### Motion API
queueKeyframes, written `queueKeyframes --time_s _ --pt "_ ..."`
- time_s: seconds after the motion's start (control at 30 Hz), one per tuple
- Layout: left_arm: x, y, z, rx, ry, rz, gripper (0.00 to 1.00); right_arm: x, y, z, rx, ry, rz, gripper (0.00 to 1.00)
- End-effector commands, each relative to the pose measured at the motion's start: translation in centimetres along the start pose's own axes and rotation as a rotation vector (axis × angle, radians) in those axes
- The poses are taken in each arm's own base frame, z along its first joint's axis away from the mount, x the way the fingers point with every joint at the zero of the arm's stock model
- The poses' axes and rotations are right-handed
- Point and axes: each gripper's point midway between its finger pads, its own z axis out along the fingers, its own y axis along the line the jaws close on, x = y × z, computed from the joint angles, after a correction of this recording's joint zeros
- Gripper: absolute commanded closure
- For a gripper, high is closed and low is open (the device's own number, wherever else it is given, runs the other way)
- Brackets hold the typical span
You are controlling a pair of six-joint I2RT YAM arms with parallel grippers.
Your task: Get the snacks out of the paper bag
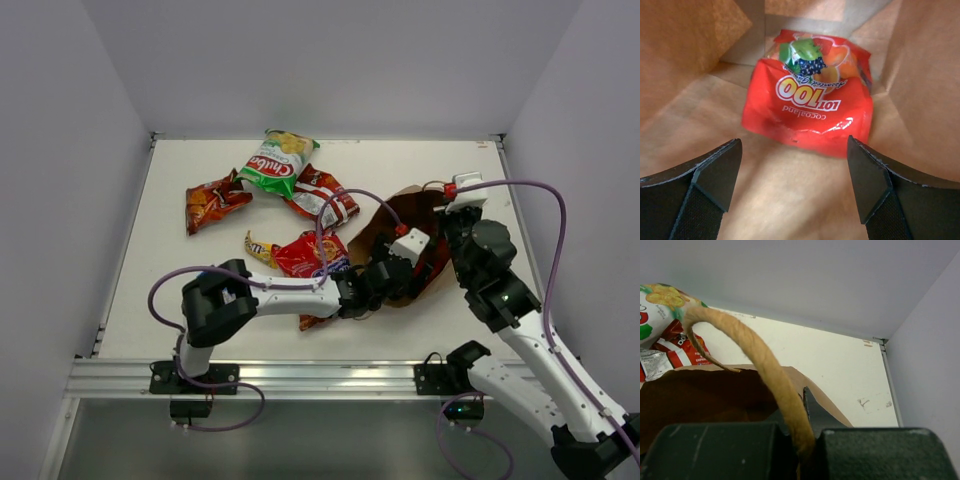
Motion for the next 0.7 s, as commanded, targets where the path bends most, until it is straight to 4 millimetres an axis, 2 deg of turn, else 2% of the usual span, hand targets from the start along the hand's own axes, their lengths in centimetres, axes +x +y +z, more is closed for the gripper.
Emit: queueKeyframes --time_s 0.0,0.07,0.3,0.4,0.47,0.5,0.57,0.6,0.67 --pt "-1.2 -0.1 1.1 -0.031 -0.03 -0.014 0.08 -2.8 -0.2 -0.6 -0.011 -0.03 0.091 1.0" --pt "-1.1 -0.1 1.5 -0.032 -0.039 -0.013 0.07 -3.1 -0.2 -0.6 -0.014 -0.02 0.113 1.0" --pt "-0.8 1.9 3.6 -0.031 -0.018 -0.029 0.07 -2.4 0.6 -0.9 -0.06 0.005 0.1 1.0" --pt "-1.2 1.5 4.4 -0.01 -0.02 -0.012 0.05 -2.1 1.1 -0.9 -0.086 0.014 0.093 1.0" --pt "-2.1 1.1 4.9 0.001 -0.032 -0.005 0.04 -1.9 1.5 -0.8 -0.105 0.023 0.098 1.0" --pt "-1.5 1.3 5.6 -0.002 -0.015 0.001 0.04 -1.8 1.7 -0.8 -0.11 0.025 0.1 1.0" --pt "-1.8 1.3 6.2 -0.007 -0.008 -0.006 0.04 -1.6 2.2 -0.8 -0.135 0.029 0.108 1.0" --pt "-1.0 1.5 6.8 -0.012 0.009 -0.004 0.04 -1.6 2.3 -0.9 -0.142 0.03 0.11 1.0" --pt "-1.0 1.7 7.5 -0.014 0.012 -0.017 0.06 -1.6 2.7 -0.9 -0.159 0.028 0.117 1.0"
